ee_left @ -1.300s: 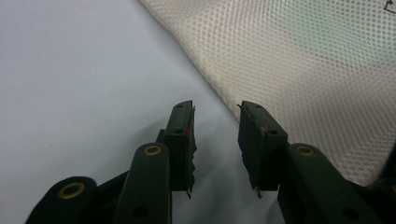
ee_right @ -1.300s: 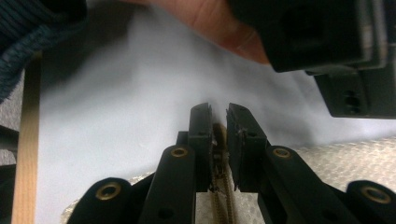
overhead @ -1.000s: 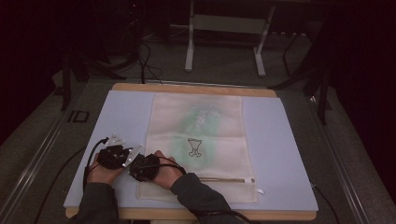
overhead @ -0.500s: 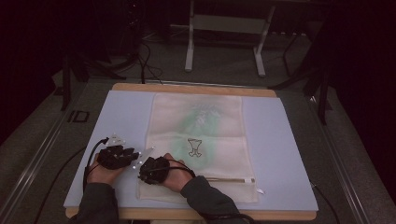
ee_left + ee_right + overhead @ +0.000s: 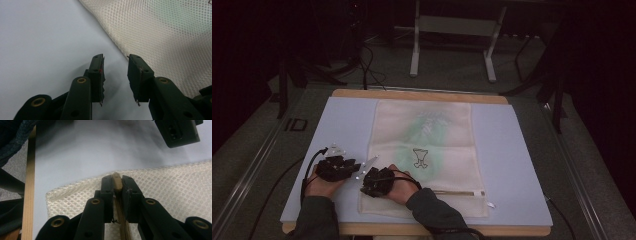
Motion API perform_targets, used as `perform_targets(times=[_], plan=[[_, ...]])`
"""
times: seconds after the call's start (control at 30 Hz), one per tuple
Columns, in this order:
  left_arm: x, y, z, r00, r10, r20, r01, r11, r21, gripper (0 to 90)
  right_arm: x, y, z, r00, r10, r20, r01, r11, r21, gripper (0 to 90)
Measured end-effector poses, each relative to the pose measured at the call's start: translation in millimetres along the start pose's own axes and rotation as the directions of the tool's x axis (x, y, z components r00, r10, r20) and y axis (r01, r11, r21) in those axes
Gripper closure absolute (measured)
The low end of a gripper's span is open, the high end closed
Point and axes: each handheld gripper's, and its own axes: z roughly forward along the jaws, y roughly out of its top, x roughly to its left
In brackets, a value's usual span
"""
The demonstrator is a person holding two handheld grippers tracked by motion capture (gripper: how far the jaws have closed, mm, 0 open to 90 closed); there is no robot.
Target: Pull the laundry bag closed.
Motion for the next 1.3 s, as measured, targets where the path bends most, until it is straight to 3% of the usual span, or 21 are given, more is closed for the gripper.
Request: perform_targets(times=[0.27, 0.33, 0.53, 0.67, 0.83, 1.3], plan=[[-2.8, -1.6, -0.8, 0.9997, 0.024, -0.003, -0.024, 0.9997, 0.012, 71.8, 2.8, -5.1, 0.9, 0.9999, 0.001, 0.017, 0.0, 1.0, -0.009, 81.6], [-3.4, -2.5, -1.7, 0.9997, 0.025, 0.006, -0.025, 0.9997, 0.009, 78.3, 4.4, -7.1, 1.0, 0.9996, -0.002, 0.029, 0.003, 1.0, -0.019, 81.6], [-14.8, -5.8, -6.8, 0.9957, 0.031, 0.087, -0.032, 0.9993, 0.016, 89.2, 5.5, -9.3, 1.3, 0.9992, 0.003, 0.041, -0.002, 0.999, -0.033, 81.7], [-23.7, -5.7, -3.5, 0.9938, 0.036, 0.106, -0.043, 0.9971, 0.062, 89.4, 6.1, -10.4, 1.4, 0.999, 0.006, 0.045, -0.004, 0.999, -0.041, 81.7], [-30.2, -4.0, 1.7, 0.9909, 0.072, 0.114, -0.082, 0.9924, 0.092, 89.4, 6.3, -11.0, 1.6, 0.9988, 0.006, 0.049, -0.003, 0.999, -0.047, 81.8], [-33.6, -3.2, 3.5, 0.9895, 0.083, 0.119, -0.097, 0.9887, 0.114, 89.3, 5.5, -11.3, 1.5, 0.9989, -0.001, 0.046, 0.003, 0.999, -0.047, 81.8]])
